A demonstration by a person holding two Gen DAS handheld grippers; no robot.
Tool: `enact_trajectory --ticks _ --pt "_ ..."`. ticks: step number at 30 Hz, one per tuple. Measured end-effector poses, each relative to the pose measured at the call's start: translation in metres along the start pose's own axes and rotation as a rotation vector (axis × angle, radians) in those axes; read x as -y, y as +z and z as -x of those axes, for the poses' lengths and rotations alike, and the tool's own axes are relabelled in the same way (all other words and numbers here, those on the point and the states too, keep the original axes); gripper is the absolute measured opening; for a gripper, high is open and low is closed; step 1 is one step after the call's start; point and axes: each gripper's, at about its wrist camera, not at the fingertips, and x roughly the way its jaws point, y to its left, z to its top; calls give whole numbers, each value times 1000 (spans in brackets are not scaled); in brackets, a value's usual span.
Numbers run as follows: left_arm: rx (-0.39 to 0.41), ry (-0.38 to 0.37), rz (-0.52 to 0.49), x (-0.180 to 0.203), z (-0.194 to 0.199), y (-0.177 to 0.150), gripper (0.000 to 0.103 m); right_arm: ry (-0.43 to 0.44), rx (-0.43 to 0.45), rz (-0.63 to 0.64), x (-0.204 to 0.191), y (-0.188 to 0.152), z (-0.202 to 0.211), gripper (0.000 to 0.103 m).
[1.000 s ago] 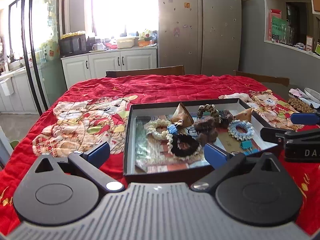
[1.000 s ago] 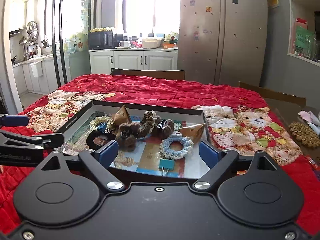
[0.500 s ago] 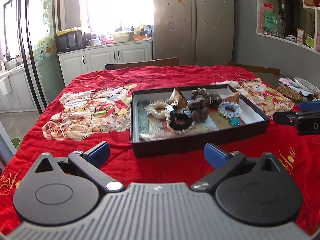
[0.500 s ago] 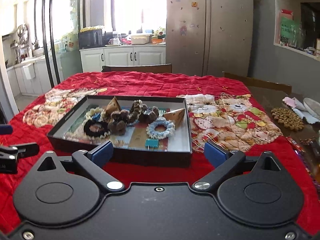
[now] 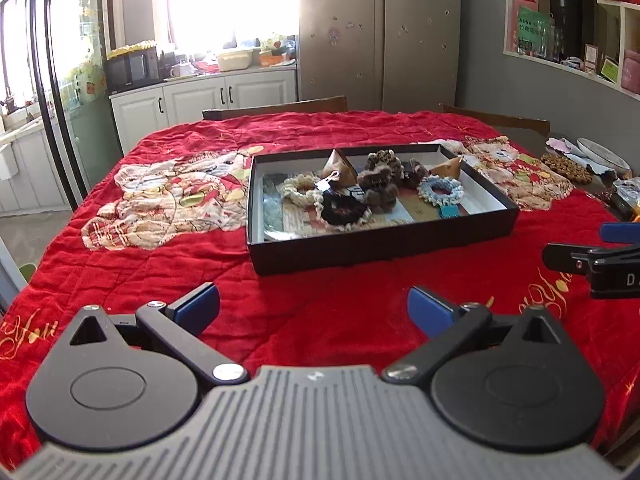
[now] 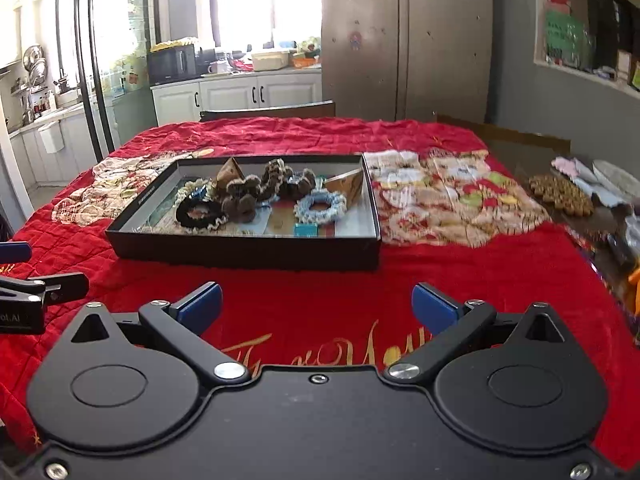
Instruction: Organize objects
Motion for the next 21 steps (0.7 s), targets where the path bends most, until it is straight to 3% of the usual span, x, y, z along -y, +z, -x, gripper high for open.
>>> enact_trajectory --ticks 21 --pt "-43 -34 19 4 0 -12 103 32 -5 -3 -12 -9 4 102"
